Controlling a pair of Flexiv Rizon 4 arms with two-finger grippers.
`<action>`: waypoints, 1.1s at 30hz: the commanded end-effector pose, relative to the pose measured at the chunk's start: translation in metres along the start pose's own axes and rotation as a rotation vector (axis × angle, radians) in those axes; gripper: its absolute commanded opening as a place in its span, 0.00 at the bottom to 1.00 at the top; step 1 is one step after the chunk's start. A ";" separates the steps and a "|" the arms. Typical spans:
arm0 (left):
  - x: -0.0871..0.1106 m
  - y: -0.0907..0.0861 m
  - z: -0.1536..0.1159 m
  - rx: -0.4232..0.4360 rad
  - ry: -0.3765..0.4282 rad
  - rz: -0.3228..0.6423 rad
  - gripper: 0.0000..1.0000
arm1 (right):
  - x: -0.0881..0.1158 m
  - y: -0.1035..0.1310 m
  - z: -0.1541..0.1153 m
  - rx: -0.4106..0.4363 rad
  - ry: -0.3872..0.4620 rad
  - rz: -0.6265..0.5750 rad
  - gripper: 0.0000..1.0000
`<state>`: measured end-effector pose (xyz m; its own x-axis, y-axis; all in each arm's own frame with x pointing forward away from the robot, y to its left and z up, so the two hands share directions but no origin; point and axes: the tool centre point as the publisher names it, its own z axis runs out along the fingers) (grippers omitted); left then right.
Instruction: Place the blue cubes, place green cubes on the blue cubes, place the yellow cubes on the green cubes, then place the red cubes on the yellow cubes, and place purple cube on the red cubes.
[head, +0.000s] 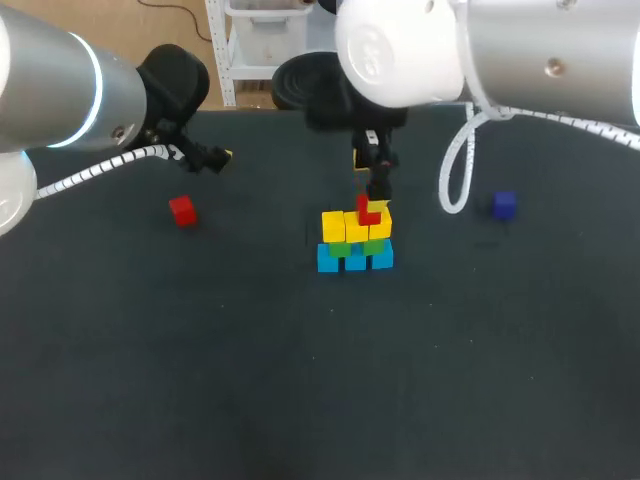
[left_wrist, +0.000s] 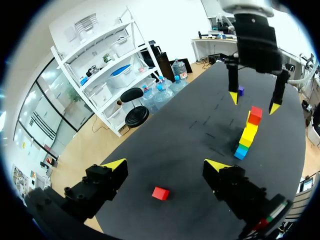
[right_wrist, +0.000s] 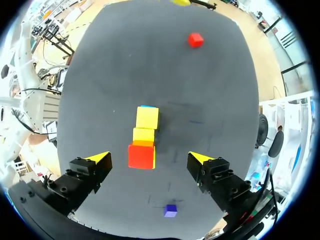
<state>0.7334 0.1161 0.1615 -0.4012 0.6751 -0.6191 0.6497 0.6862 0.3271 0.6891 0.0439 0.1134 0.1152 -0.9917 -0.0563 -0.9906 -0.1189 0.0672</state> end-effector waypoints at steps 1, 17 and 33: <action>0.000 0.001 0.000 0.003 -0.002 0.001 1.00 | 0.012 0.015 -0.014 0.108 -0.048 0.017 1.00; 0.000 0.001 0.000 0.003 -0.002 0.001 1.00 | 0.044 -0.026 -0.050 0.341 -0.069 0.067 1.00; 0.000 0.001 0.000 0.003 -0.002 0.001 1.00 | 0.078 -0.066 -0.069 0.420 -0.202 0.182 1.00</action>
<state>0.7334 0.1161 0.1615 -0.4012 0.6751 -0.6191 0.6497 0.6862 0.3272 0.7709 -0.0212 0.1736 -0.0393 -0.9637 -0.2640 -0.9459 0.1211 -0.3011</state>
